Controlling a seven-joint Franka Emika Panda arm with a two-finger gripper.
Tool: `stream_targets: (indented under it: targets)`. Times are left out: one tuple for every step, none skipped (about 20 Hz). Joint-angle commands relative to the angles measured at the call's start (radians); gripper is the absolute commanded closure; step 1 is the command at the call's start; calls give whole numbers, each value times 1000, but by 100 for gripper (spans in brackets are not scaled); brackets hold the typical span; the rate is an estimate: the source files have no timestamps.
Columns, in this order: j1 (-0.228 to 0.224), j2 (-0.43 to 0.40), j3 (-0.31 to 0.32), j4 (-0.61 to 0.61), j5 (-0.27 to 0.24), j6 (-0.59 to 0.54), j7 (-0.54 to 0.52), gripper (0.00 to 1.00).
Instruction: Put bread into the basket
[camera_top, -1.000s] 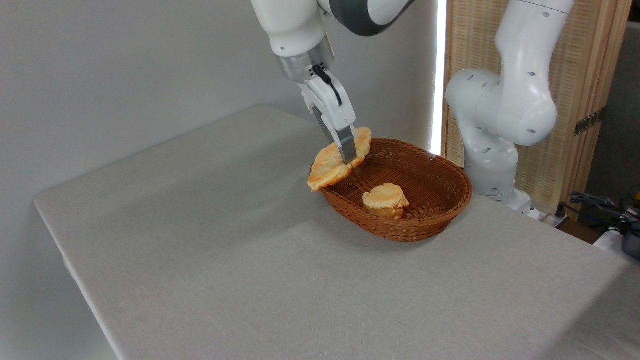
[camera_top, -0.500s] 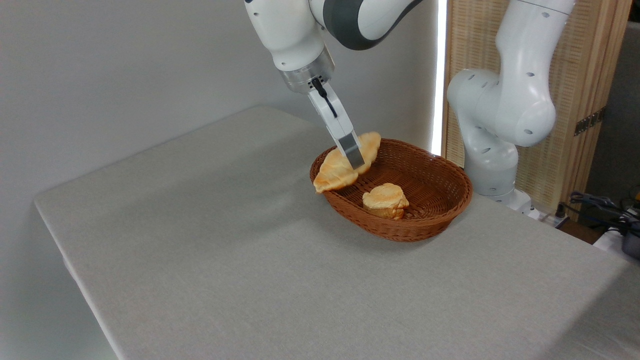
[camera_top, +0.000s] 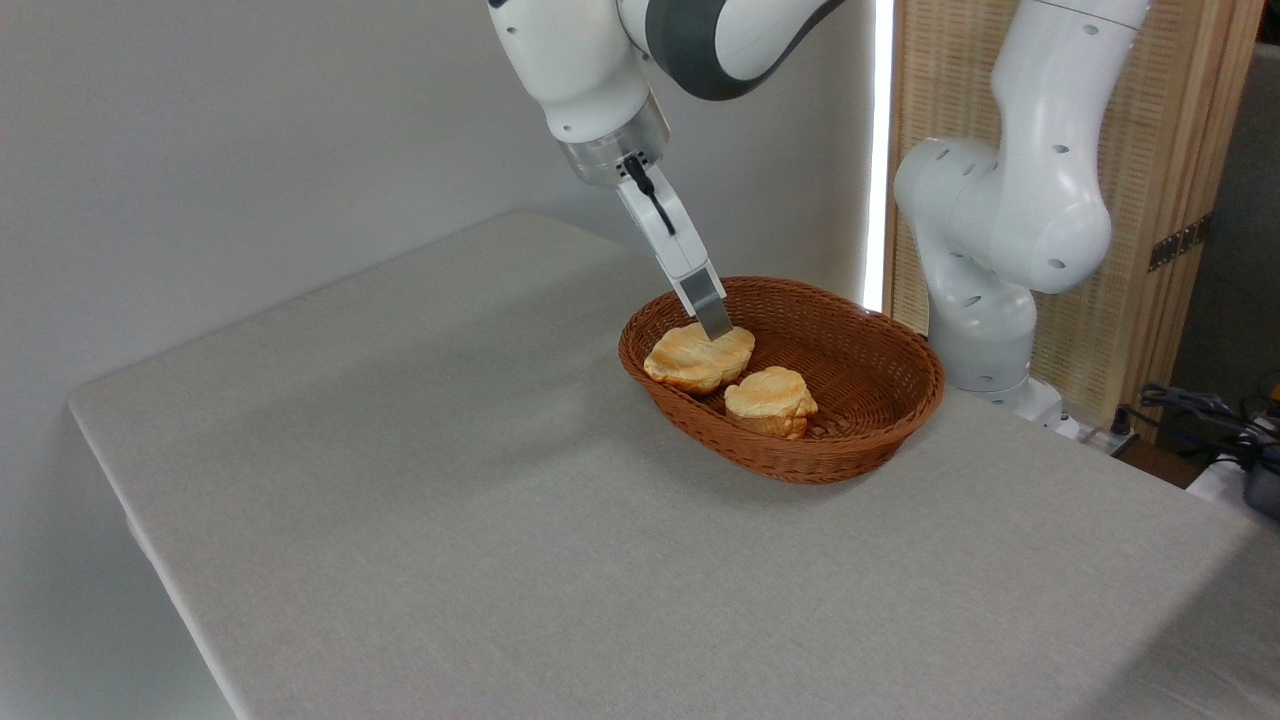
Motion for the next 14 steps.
stream_targets:
  targets:
    - [5,6,14,96,62,7,-1,0]
    - [5,16,20,125,70,29,-7,0]
    - [8,32,23,160,73,57,-14,0]
    - [8,57,37,199,73,86,-37,0]
    - [8,81,54,241,74,112,-77,0]
    - [8,102,64,275,74,137,-111,0]
    - [8,120,66,300,74,166,-131,0]
    - [8,136,75,315,74,194,-151,0]
    - [8,151,93,334,74,218,-178,0]
    - [8,165,100,349,74,240,-213,0]
    - [8,183,103,369,76,255,-244,0]
    - [8,211,107,395,76,261,-263,0]
    - [8,240,107,432,76,261,-277,0]
    - [8,274,107,467,77,258,-296,0]
